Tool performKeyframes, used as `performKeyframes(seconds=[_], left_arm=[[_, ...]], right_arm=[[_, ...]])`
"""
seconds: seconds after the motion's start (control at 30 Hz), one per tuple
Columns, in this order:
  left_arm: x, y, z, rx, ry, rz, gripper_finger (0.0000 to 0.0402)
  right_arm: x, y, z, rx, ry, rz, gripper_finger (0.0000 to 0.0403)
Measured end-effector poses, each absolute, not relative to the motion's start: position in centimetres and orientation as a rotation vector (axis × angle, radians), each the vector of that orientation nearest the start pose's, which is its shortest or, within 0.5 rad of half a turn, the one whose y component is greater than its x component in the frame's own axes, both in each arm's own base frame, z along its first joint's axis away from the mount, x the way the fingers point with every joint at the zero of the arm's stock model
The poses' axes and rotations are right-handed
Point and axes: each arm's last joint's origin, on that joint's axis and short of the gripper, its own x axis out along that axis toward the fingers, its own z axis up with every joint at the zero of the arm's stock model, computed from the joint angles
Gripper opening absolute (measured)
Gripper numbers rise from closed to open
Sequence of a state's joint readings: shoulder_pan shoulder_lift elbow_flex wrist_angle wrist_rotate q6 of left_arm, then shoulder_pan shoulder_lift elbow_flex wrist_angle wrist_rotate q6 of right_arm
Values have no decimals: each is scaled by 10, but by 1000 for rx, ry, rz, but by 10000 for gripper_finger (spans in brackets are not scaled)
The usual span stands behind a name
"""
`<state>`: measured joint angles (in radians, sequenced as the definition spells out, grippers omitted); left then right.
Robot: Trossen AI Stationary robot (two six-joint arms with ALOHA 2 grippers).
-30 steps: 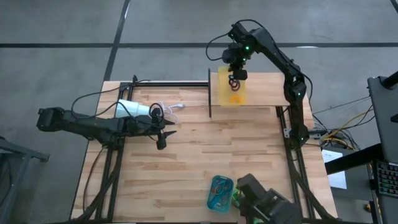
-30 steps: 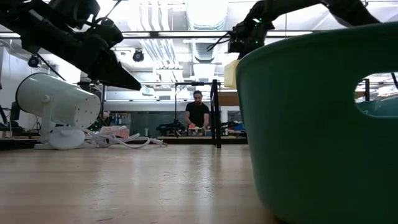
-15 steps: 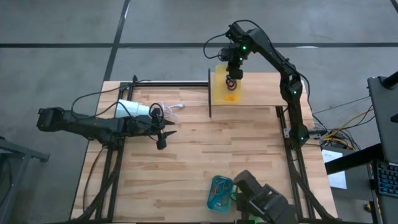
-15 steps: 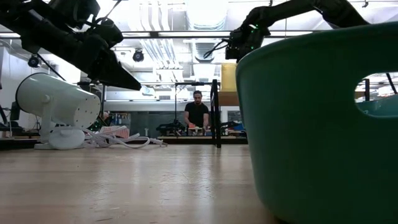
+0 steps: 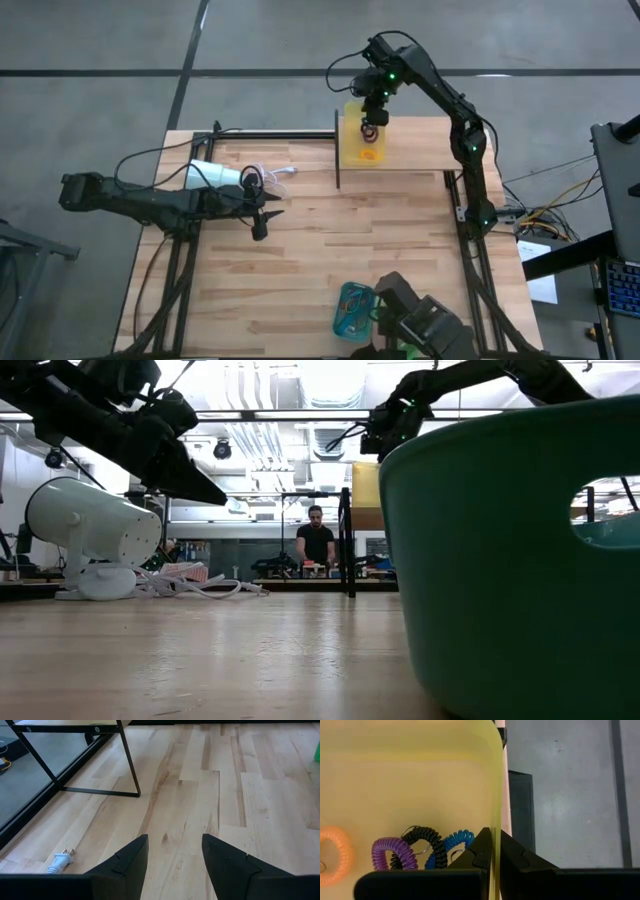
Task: Pick & Place Office Desk Supplies
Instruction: Put the yellow bin on the shelf, then put the green bin on the shelf
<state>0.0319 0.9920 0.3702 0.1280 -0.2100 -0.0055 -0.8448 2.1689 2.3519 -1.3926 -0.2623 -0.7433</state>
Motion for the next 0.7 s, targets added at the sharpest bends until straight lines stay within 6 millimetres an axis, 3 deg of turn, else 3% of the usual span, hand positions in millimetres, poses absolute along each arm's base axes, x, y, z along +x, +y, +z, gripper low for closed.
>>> performKeyframes(seconds=[0.37,0.7], left_arm=[[194,12,185,39,493,238,190],[194,12,185,39,493,238,190]], right_arm=[[296,-322,336,-16,1104,-130,12],[296,-322,332,-31,1115,-110,75]])
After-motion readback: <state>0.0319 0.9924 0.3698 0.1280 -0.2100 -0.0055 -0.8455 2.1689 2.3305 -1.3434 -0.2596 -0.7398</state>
